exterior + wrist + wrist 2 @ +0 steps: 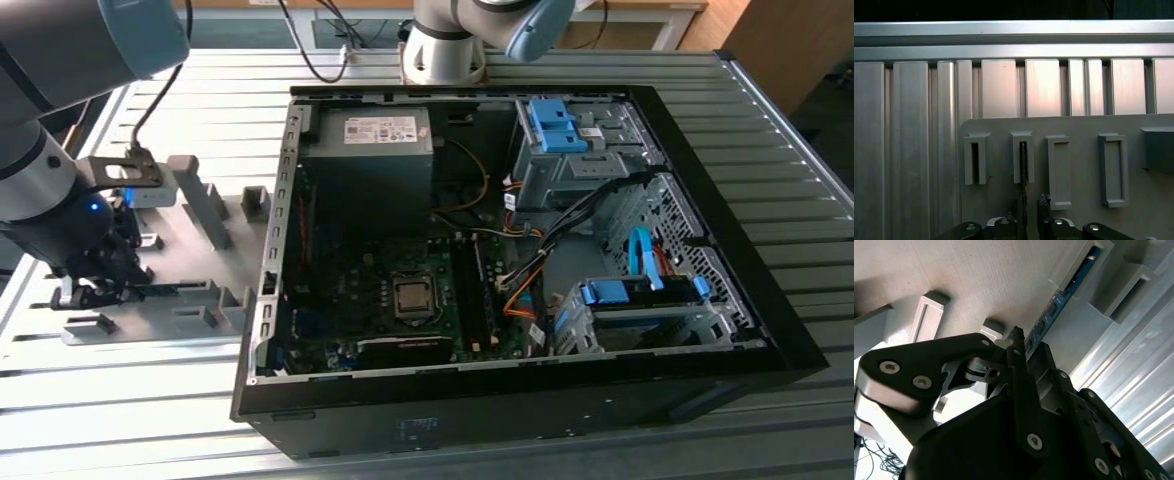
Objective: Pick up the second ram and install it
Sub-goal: 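Pick up the second ram and move it above second insertion slot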
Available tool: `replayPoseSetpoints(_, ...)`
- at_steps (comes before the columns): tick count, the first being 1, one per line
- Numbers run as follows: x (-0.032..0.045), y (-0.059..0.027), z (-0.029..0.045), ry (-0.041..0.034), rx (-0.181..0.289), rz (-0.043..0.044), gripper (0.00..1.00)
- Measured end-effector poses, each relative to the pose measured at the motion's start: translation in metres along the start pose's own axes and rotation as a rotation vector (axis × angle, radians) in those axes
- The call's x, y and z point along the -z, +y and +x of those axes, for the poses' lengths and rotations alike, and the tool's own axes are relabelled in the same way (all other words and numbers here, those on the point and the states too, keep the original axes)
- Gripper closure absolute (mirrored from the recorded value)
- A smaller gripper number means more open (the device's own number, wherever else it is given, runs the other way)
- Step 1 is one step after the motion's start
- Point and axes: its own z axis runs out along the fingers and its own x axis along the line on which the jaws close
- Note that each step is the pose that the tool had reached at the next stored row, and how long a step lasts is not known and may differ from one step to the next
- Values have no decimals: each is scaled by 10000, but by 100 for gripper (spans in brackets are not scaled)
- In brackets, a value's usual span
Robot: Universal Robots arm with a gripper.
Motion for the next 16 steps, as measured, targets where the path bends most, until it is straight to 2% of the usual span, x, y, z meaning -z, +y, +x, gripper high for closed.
replayPoseSetpoints(1,-2,0,0,-1,0,2,68)
replayPoseSetpoints(2,-3,0,0,-2,1,2,75)
replayPoseSetpoints(16,-18,-11,0,0,0,1,75)
